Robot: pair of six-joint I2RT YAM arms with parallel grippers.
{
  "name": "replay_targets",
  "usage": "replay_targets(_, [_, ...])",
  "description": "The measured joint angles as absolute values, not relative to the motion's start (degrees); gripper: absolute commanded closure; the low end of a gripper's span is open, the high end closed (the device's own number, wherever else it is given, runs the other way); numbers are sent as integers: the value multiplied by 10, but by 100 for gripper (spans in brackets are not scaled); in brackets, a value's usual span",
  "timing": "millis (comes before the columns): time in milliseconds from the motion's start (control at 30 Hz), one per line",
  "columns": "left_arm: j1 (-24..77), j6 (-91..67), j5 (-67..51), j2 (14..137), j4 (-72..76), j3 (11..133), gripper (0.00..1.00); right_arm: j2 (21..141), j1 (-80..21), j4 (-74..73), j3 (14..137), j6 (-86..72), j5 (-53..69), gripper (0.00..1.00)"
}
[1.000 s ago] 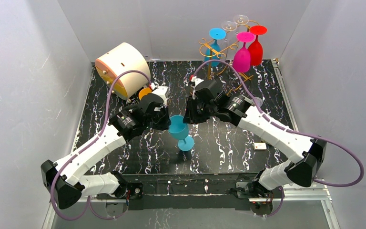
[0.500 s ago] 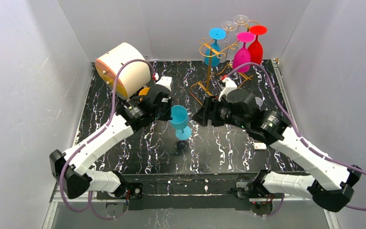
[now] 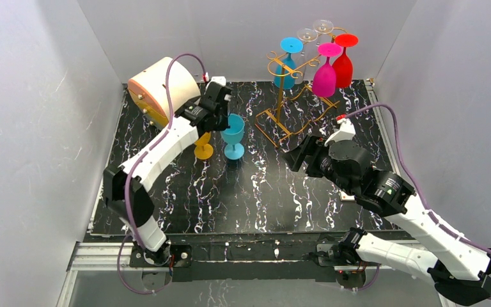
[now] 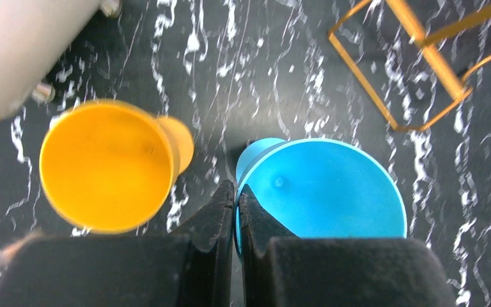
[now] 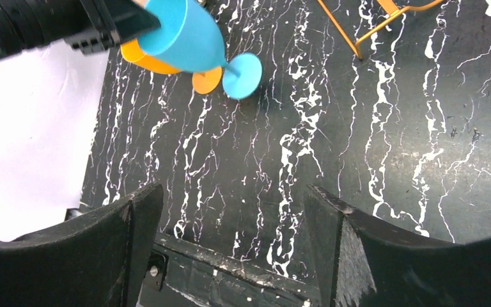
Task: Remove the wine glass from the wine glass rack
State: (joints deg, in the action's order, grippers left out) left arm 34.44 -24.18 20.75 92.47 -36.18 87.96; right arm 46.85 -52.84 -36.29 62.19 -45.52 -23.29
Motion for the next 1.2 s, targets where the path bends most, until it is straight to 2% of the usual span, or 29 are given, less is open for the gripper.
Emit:
replay_targets(133, [332,-240,207,995,-357,973,100,468,-528,-363,609,-457,-241,11])
replay_targets(433, [304,-246,208,1074,-355,1011,100,480,-528,-372,604,-462,-232,9])
replay_targets(633, [288,-254,210,1114,-377,1064,100,443,-528,-377,594,-475,-239,9])
replay_targets(900, [271,-267,204,1113,-370,1045,100,403,-528,-394,591,-482,-263,9])
replay_targets(1200, [252,-282,203,1093,-339,992,100,420,-528,-412,591,-481,-267,8])
